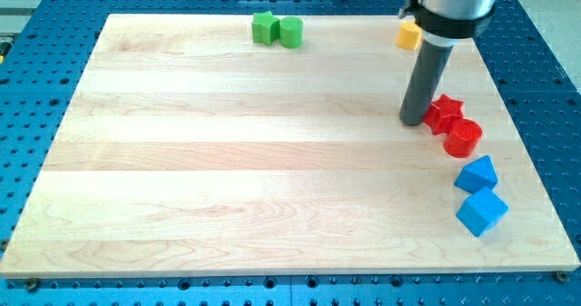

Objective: Place the yellow blocks in a vertical line with red blocks

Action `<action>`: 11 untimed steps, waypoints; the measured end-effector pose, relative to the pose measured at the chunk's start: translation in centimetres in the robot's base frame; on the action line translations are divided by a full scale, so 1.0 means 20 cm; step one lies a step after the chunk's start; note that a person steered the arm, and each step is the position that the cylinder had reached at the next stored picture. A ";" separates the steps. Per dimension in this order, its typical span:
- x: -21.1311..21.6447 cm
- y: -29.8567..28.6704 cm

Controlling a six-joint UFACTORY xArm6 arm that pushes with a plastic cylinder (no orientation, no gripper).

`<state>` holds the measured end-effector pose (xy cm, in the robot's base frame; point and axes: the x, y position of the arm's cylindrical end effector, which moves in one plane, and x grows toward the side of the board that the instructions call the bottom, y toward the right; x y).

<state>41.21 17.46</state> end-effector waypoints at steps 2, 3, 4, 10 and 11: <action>-0.19 0.12; -0.44 0.36; -0.82 0.47; -0.48 -0.11; -0.35 -0.05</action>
<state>34.18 16.42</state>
